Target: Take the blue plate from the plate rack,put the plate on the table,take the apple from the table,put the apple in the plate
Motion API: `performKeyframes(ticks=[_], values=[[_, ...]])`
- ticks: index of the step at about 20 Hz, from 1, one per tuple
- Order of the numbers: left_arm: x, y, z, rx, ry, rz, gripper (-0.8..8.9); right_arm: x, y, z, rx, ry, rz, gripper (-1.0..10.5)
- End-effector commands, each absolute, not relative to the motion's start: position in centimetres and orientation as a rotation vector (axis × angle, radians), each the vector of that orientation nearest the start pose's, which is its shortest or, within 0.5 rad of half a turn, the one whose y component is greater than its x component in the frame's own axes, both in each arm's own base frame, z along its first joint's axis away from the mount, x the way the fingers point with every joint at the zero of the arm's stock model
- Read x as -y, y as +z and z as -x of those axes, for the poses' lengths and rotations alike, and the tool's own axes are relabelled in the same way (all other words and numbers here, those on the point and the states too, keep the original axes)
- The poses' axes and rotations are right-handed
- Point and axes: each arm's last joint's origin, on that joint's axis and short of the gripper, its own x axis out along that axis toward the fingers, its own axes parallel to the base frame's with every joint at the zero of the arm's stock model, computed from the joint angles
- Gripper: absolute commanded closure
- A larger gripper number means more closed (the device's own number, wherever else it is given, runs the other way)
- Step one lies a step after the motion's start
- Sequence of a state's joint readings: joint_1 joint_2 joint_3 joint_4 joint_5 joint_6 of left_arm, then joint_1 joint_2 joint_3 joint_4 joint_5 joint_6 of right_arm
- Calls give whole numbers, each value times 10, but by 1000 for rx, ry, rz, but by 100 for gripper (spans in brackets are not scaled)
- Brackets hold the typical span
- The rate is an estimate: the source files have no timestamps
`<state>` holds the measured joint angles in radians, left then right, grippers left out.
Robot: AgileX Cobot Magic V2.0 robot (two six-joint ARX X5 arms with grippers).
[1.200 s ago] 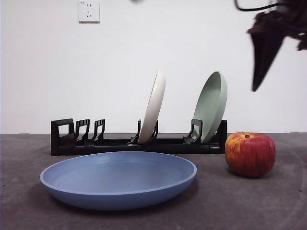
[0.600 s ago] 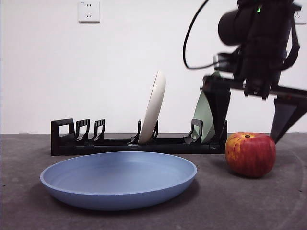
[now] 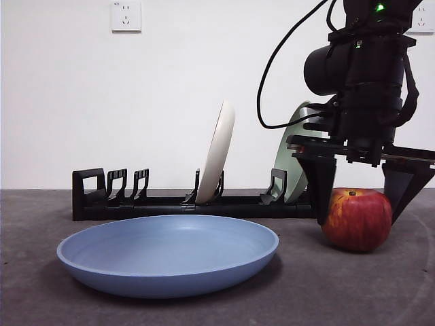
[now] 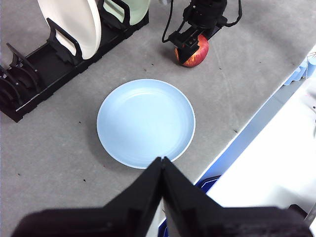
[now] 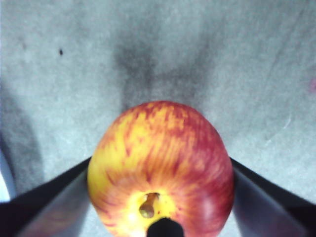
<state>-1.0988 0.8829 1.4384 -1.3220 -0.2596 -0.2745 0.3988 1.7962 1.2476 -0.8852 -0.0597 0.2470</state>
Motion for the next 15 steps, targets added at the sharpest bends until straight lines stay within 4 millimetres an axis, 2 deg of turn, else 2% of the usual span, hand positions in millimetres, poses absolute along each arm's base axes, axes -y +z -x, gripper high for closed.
performKeyframes(ticks=[1, 4, 8, 11, 15], values=[[85, 421, -52, -710, -690, -237, 822, -131, 185, -305, -1478, 182, 37, 958], [84, 421, -51, -709, -690, -235, 822, -130, 197, -302, -1482, 181, 37, 957], [77, 423, -50, -663, -628, -239, 822, -141, 238, -286, -1407, 238, 7, 958], [75, 423, -50, -639, -591, -248, 822, -167, 259, -272, -1347, 329, 14, 958], [72, 424, -49, -627, -579, -246, 822, -213, 267, -254, -1251, 465, 33, 958]])
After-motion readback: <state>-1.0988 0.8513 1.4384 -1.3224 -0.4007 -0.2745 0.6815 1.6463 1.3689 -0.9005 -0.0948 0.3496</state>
